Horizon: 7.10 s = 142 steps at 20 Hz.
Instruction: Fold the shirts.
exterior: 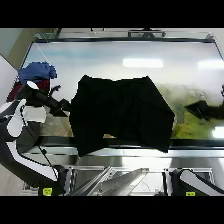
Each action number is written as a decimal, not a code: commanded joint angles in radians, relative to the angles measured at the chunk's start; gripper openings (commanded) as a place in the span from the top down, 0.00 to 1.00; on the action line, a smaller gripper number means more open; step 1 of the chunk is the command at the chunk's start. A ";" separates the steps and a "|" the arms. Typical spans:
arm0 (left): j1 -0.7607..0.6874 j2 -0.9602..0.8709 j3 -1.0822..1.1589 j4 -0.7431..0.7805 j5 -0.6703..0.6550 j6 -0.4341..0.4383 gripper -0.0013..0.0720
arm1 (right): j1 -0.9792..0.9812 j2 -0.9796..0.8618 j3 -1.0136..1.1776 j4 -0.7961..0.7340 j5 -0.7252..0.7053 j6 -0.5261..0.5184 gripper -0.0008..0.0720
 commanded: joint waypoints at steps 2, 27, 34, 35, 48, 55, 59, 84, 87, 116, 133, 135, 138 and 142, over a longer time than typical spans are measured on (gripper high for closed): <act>-0.028 0.016 -0.138 0.022 0.117 0.053 0.14 | -0.091 0.074 -0.183 -0.132 -0.024 0.145 0.56; 0.005 0.328 0.078 -0.767 -0.236 0.245 0.96 | 0.153 0.290 0.106 0.358 0.139 0.034 0.96; 0.354 0.777 0.488 -1.366 -0.140 0.230 0.95 | -0.135 0.426 0.867 0.579 0.075 0.043 0.96; 0.444 0.811 0.533 -1.369 -0.111 0.204 0.95 | -0.143 0.422 0.929 0.579 0.051 0.043 0.96; -0.039 0.526 0.249 -0.568 0.151 0.160 0.95 | 0.237 0.202 0.565 0.088 -0.027 0.057 0.96; -0.136 -0.098 0.569 -0.517 0.258 0.133 0.96 | 0.307 -0.386 0.516 0.118 -0.163 -0.020 0.96; -0.146 -0.348 0.836 -0.515 0.282 0.045 0.96 | 0.345 -0.651 0.733 0.128 -0.170 -0.008 0.96; -0.122 0.018 0.167 0.023 0.010 -0.105 0.13 | 0.168 -0.323 0.396 -0.326 0.114 0.193 0.44; -0.098 0.153 -0.081 0.023 0.035 -0.093 0.12 | 0.118 -0.245 0.168 -0.315 0.000 0.188 0.30; -0.267 0.478 -0.133 -0.074 0.147 -0.083 0.96 | 0.253 -0.212 0.073 -0.314 0.062 0.230 0.96; -0.268 0.440 0.008 -0.085 0.237 -0.096 0.96 | 0.245 -0.166 0.254 -0.224 0.072 0.296 0.95; -0.288 0.294 0.171 -0.083 0.250 -0.076 0.96 | 0.245 -0.191 0.253 -0.222 -0.018 0.297 0.95; -0.322 0.079 0.396 -0.079 0.266 -0.050 0.96 | 0.246 -0.255 0.253 -0.202 -0.157 0.282 0.95; -0.327 -0.169 0.584 -0.080 0.271 -0.049 0.96 | 0.245 -0.341 0.253 0.043 -0.299 0.048 0.95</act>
